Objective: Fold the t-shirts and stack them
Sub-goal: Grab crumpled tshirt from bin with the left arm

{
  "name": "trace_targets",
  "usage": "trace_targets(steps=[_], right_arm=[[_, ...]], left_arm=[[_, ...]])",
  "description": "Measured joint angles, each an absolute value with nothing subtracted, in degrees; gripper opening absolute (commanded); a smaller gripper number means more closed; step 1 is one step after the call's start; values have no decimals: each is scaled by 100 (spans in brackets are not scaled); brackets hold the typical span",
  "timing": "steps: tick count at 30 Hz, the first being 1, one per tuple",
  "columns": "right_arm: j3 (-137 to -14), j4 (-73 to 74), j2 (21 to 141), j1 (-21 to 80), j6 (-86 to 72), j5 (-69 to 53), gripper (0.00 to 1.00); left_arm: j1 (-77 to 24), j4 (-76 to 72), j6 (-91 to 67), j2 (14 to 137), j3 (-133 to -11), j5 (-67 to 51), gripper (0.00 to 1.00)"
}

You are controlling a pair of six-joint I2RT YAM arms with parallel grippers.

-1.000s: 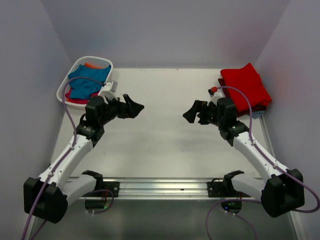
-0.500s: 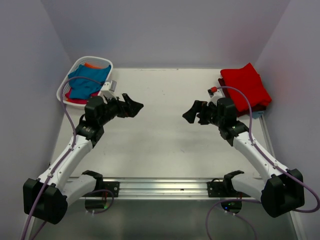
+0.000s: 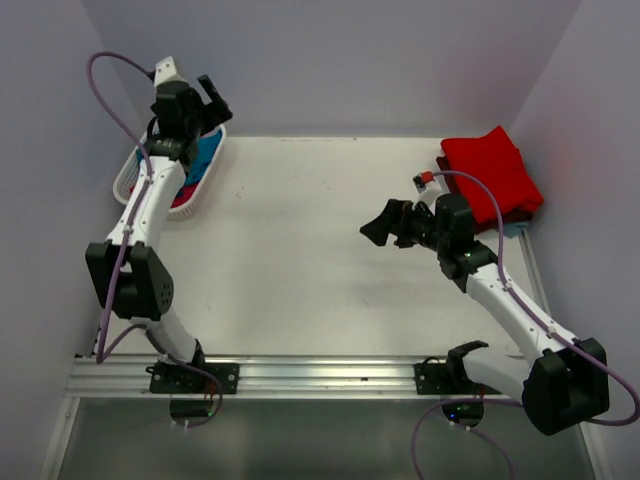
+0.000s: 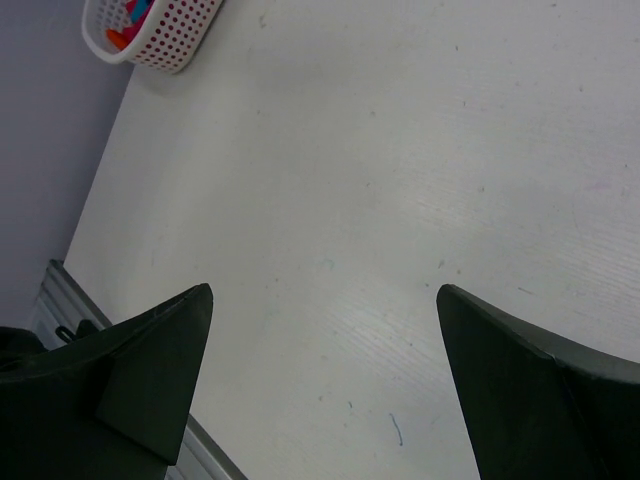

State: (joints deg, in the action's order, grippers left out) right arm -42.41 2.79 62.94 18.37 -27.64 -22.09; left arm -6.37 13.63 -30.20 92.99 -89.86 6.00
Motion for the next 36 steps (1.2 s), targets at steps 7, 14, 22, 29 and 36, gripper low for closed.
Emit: trace_targets(steps=[7, 14, 22, 29, 36], right_arm=[[-4180, 217, 5964, 1839, -2814, -2333, 99], [-4014, 228, 5533, 1839, -2812, -2331, 99], [-3970, 252, 5531, 1839, -2816, -2331, 99], [-3887, 327, 5446, 1839, -2797, -2307, 99], [-3879, 336, 5415, 1839, -2781, -2305, 99]], left_arm=[[506, 2128, -3057, 11596, -10851, 1688, 93], [869, 2993, -3085, 13148, -11660, 2182, 91], [862, 3153, -3085, 13607, -11920, 2161, 85], [899, 2980, -2941, 13762, -11968, 1855, 0], [729, 2370, -2716, 12407, -10613, 1815, 0]])
